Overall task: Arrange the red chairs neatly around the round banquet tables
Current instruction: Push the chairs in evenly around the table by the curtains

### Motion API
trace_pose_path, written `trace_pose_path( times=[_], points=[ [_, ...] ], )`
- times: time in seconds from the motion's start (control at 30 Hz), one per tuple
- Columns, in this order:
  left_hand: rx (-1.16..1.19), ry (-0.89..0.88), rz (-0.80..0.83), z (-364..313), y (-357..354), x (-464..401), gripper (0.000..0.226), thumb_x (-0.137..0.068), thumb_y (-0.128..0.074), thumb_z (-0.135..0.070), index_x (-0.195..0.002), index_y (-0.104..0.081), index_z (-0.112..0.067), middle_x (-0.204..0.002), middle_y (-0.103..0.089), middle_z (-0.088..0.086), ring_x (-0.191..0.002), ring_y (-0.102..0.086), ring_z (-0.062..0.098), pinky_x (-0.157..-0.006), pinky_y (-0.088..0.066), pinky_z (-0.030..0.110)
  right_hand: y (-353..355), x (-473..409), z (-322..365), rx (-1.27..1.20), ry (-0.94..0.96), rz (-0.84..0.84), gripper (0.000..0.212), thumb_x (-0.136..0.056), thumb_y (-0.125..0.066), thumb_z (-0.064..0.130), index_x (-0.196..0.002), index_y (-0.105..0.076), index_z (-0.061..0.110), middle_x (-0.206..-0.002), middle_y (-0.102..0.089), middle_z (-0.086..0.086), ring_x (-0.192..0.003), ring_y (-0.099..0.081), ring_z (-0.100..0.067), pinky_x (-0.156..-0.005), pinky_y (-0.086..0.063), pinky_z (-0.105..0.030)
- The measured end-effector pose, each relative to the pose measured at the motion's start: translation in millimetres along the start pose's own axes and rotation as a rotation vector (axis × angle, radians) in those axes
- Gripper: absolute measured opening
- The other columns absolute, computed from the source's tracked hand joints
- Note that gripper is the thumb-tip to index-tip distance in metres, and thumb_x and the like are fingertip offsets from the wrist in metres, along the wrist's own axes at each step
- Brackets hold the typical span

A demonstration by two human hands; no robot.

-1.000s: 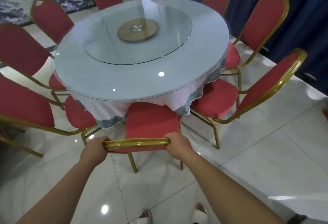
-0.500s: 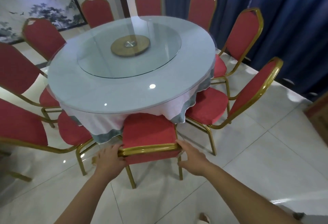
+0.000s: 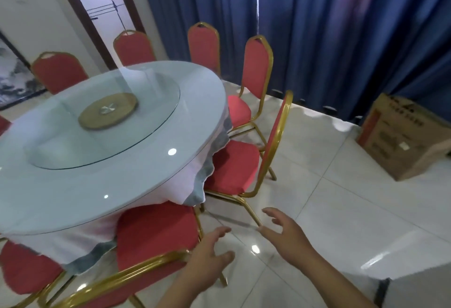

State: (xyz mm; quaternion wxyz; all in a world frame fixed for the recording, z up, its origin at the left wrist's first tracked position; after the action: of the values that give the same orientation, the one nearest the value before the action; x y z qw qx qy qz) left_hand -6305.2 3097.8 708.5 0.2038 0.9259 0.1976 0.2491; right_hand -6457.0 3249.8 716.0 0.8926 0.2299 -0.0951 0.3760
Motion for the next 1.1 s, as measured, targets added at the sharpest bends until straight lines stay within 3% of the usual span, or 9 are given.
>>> trace_pose_path(
  times=[0.33,0.4,0.5,0.57,0.67,0.77,0.87,0.97,1.1],
  points=[
    [-0.035,0.032,0.079,-66.8,-54.7,-115.2,0.055,-0.083,-0.071,-0.031,-0.131,-0.05,-0.045,-0.136,-0.05,-0.016,-0.126,-0.045,0.002,-0.107,-0.039,0.031,86.0,-59.8,-27.4,-0.119,-0.049,-0.06,0.042,-0.091,-0.067,0.038,-0.128,-0.05,0.046,-0.134,-0.048,0.019,-0.127,-0.043,-0.004,-0.088,-0.044,-0.019],
    [-0.024,0.037,0.07,-85.4,-59.9,-152.9,0.057,-0.084,-0.073,-0.031,-0.132,-0.047,-0.047,-0.138,-0.047,-0.015,-0.127,-0.043,0.005,-0.106,-0.039,0.033,106.3,-84.5,-31.5,-0.104,-0.051,-0.068,0.046,-0.09,-0.068,0.037,-0.132,-0.05,0.043,-0.138,-0.047,0.019,-0.127,-0.043,-0.002,-0.095,-0.042,-0.021],
    [0.024,0.03,0.035,-120.2,-64.3,-216.4,0.073,-0.084,-0.075,-0.035,-0.146,-0.037,-0.038,-0.148,-0.038,-0.01,-0.135,-0.038,0.01,-0.111,-0.036,0.035,146.2,-128.9,-31.0,-0.074,-0.065,-0.085,0.048,-0.088,-0.069,0.041,-0.132,-0.05,0.045,-0.138,-0.047,0.021,-0.127,-0.043,-0.001,-0.101,-0.043,-0.026],
    [0.062,0.05,0.003,-147.8,-64.9,-258.5,0.083,-0.083,-0.076,-0.037,-0.152,-0.029,-0.034,-0.15,-0.032,-0.012,-0.138,-0.036,0.012,-0.113,-0.035,0.039,175.9,-163.3,-18.2,-0.024,-0.058,-0.082,0.047,-0.089,-0.066,0.043,-0.133,-0.049,0.044,-0.138,-0.046,0.021,-0.127,-0.043,-0.001,-0.091,-0.04,-0.017],
    [0.105,0.072,-0.015,-187.5,-67.3,-315.1,0.08,-0.08,-0.079,-0.039,-0.146,-0.033,-0.038,-0.142,-0.041,-0.017,-0.129,-0.049,0.014,-0.106,-0.046,0.046,216.6,-219.8,9.8,0.065,-0.033,-0.049,0.048,-0.091,-0.064,0.047,-0.136,-0.048,0.041,-0.14,-0.046,0.019,-0.127,-0.043,-0.002,-0.092,-0.035,-0.017],
    [0.097,0.029,0.028,-223.3,-75.6,-359.7,0.064,-0.079,-0.076,-0.038,-0.133,-0.041,-0.044,-0.126,-0.055,-0.017,-0.116,-0.056,0.011,-0.095,-0.052,0.045,248.1,-271.3,50.2,0.155,0.06,0.009,0.047,-0.092,-0.062,0.047,-0.137,-0.048,0.04,-0.132,-0.044,0.027,-0.117,-0.041,0.011,-0.092,-0.029,-0.008],
    [-0.058,0.043,-0.015,-243.6,-79.8,-394.9,0.067,-0.082,-0.071,-0.029,-0.14,-0.04,-0.036,-0.122,-0.06,-0.012,-0.113,-0.059,0.014,-0.093,-0.049,0.034,273.5,-312.0,82.8,0.207,0.187,0.055,0.038,-0.093,-0.064,0.038,-0.125,-0.046,0.051,-0.116,-0.039,0.043,-0.106,-0.035,0.03,-0.087,-0.026,0.005],
    [-0.21,0.129,-0.108,-246.1,-75.0,-411.4,0.055,-0.085,-0.062,-0.025,-0.135,-0.045,-0.039,-0.104,-0.066,-0.014,-0.095,-0.065,0.012,-0.08,-0.052,0.029,282.7,-347.6,90.6,0.252,0.265,0.115,0.05,-0.092,-0.063,0.041,-0.139,-0.045,0.044,-0.137,-0.043,0.024,-0.123,-0.036,0.016,-0.111,-0.031,-0.017],
    [-0.211,0.263,-0.146,-235.0,-75.5,-419.9,0.036,-0.082,-0.065,-0.024,-0.114,-0.06,-0.038,-0.084,-0.068,-0.014,-0.075,-0.063,0.003,-0.071,-0.054,0.027,270.6,-387.5,82.1,0.313,0.284,0.317,0.066,-0.087,-0.057,0.053,-0.147,-0.031,0.05,-0.16,-0.017,0.016,-0.146,-0.02,-0.012,-0.119,-0.026,-0.041]
  ],
)
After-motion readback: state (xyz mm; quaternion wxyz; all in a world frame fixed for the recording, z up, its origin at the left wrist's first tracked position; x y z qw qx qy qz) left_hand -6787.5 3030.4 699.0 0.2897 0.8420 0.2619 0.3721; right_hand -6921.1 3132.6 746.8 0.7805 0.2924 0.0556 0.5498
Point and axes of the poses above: each hand's wrist, its own x-axis away from the middle knuckle, its own y-axis out of the back of the hand, z = x × y, the point moved 9 cm from there along -x, towards the middle knuckle
